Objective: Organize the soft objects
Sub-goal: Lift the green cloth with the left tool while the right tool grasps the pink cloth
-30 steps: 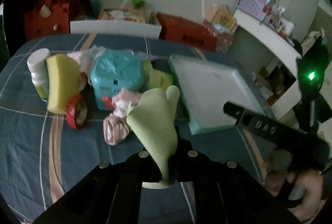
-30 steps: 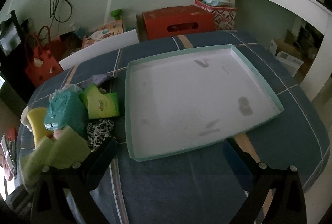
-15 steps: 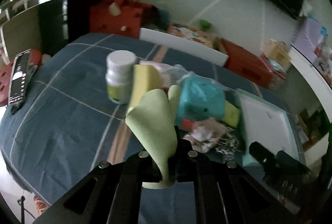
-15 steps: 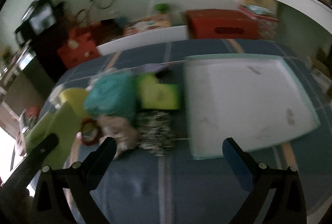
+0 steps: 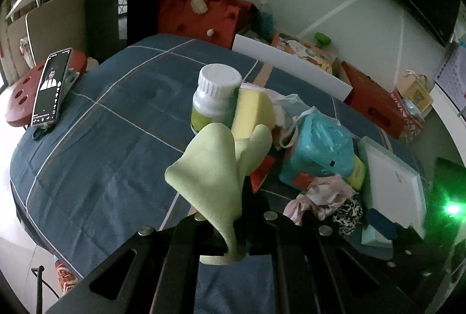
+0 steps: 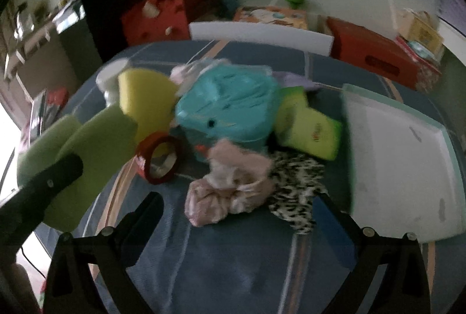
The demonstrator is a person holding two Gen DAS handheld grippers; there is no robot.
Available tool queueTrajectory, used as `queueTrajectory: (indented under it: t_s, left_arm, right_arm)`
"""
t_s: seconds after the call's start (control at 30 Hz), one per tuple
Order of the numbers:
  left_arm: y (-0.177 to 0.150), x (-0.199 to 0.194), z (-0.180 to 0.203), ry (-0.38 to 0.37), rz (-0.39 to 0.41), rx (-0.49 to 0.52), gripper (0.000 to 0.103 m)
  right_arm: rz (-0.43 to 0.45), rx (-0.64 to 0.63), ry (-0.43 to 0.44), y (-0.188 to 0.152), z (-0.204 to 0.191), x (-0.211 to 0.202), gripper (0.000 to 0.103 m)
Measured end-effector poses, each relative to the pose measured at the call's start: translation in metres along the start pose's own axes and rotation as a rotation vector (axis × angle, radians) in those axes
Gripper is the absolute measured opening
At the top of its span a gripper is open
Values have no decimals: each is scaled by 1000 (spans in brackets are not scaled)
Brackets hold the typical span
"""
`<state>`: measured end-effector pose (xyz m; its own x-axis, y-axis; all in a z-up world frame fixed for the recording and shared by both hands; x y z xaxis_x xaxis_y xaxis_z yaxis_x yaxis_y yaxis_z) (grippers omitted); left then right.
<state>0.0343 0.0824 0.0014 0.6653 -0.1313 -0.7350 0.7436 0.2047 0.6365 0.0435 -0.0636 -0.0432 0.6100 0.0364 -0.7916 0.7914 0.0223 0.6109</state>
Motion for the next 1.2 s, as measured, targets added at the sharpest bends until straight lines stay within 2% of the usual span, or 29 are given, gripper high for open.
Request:
queueTrajectory:
  t_s: [0.27, 0.53, 0.63, 0.83, 1.2]
  left_arm:
    - [-4, 7, -5, -5, -36, -16, 8]
    - [-6, 11, -4, -9, -53, -11, 8]
    - [-7, 11, -3, -9, -56, -6, 8]
    - [-9, 13, -2, -4, -65, 4, 8]
    - [-10, 13, 0, 1, -65, 18, 8]
  right_arm:
    - [-71, -45, -31, -10, -7, 24, 101]
    - [-88, -104, -52, -13, -19, 31, 82]
    - [-99, -87, -49, -15, -16, 32, 68]
    - [-110, -40, -32, -16, -7, 31, 53]
    - [-101, 36, 27, -8, 9, 29, 40]
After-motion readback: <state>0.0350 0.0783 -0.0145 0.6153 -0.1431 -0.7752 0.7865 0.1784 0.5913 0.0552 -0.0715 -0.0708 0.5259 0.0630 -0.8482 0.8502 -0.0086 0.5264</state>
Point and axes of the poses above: each gripper's, at about its wrist camera, not at the fingertips, and x roughly the way its jaws point, z to its right, y to its top, the point moved 5 cm from there along x, roughly the way its jaws point, and after that the axes turned 2 degrees about z, right-handed, at the moved point
